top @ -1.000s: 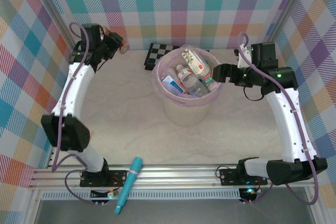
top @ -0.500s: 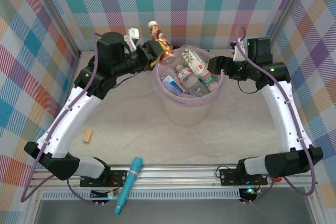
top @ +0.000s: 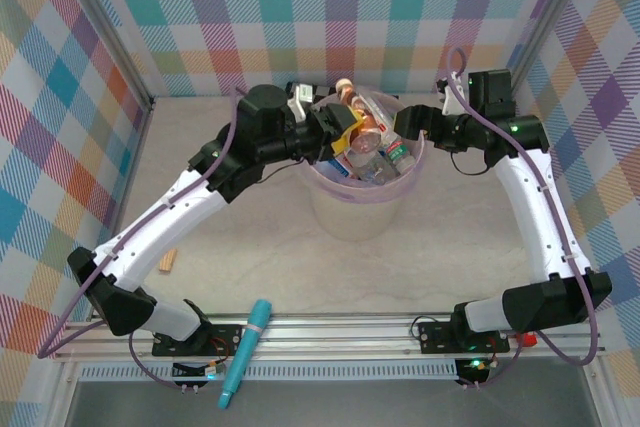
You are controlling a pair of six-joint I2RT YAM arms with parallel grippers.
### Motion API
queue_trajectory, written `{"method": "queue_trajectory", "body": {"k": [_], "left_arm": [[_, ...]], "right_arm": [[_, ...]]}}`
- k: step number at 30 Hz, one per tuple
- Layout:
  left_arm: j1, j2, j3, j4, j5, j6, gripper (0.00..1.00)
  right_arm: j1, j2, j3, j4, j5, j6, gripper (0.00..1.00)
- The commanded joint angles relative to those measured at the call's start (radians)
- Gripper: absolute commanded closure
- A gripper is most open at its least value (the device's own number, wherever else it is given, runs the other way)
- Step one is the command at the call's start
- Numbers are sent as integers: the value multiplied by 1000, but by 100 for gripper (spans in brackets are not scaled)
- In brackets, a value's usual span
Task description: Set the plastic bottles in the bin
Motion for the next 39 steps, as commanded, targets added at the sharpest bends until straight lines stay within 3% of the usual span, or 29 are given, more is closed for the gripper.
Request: {"method": "queue_trajectory", "body": {"k": [1, 7, 13, 20, 24, 28, 32, 39], "left_arm": [[-8, -39, -44, 42, -33, -61, 60], [-6, -40, -38, -110, -110, -10, 44], [5, -10, -32, -107, -100, -3, 26], [6, -24, 64, -278, -205, 125, 23], [12, -59, 90, -358, -307, 204, 26], [18, -65, 97, -343, -314, 250, 31], [25, -59, 156, -399, -327, 363, 31], [152, -184, 131, -486, -385, 612, 22]], "right_arm": [[-4, 6, 20, 33, -29, 12, 10], [-4, 7, 10, 40, -36, 14, 10], [-4, 4, 19, 22, -23, 2, 10], [1, -2, 57, -3, -30, -1, 10], [62, -2, 105, -23, -19, 0, 12], [144, 3, 153, -45, -2, -9, 15], [150, 2, 164, -77, 92, -38, 17], [88, -25, 173, -104, 181, -91, 13]]}}
